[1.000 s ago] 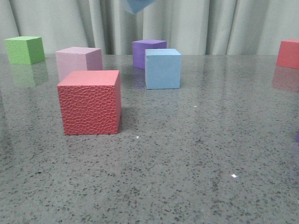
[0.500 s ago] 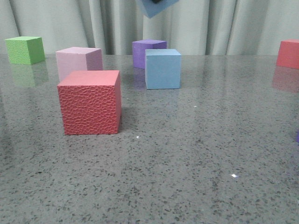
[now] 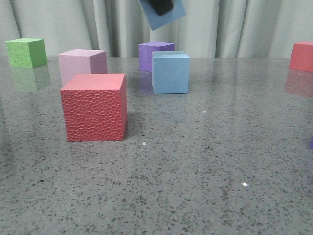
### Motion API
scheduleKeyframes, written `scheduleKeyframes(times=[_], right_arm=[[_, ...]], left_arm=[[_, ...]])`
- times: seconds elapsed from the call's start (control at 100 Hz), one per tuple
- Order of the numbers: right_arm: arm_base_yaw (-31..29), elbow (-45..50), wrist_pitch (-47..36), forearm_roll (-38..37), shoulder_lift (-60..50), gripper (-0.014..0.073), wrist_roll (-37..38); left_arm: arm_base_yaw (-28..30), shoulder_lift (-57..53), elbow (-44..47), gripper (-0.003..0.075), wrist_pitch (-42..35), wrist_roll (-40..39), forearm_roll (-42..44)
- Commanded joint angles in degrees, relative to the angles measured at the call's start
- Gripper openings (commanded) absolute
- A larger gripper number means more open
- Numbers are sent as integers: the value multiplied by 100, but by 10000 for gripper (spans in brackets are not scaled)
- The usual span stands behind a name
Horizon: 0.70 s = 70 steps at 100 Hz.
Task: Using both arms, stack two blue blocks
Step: 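Carry the held light-blue cube above the placed light-blue cube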
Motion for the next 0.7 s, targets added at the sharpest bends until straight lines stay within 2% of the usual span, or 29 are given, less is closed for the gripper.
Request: scheduleKeyframes(times=[0.0,0.69], right_arm=[[-25,-135,-383,-67,-13,580,-60],[-25,-135,-383,-67,-13,580,-60]], left_arm=[[-43,-326,-167,170,-175,264,-318],[-43,-129,-167,170,-204,429,-478]])
